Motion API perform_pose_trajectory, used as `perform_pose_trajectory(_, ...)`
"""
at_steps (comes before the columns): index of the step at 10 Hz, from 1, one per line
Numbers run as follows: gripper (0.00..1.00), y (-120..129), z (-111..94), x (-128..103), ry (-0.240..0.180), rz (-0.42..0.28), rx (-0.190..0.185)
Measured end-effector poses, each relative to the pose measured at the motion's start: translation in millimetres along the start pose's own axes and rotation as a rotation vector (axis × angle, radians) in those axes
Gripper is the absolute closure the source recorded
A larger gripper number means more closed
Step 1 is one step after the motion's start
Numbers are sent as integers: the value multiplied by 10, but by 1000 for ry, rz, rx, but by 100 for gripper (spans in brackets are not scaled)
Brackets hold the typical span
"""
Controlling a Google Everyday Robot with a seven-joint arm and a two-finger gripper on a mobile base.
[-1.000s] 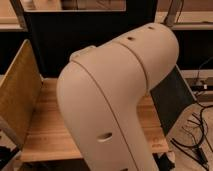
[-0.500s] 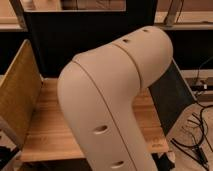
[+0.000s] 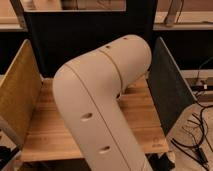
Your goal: Drag the ceramic bowl in a circle
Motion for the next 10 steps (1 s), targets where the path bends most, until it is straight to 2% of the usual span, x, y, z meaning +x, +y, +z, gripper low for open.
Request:
perform_pose_trajectory(4,20,-256,218,-138,40,92,28)
perform_pose_trajectory(7,20,-393,381,-170,78,159,14)
perform_pose_trajectory(9,20,-426,396,-163,83,164,10)
perform_pose_trajectory(10,24,-401,398,-170,83,159,10)
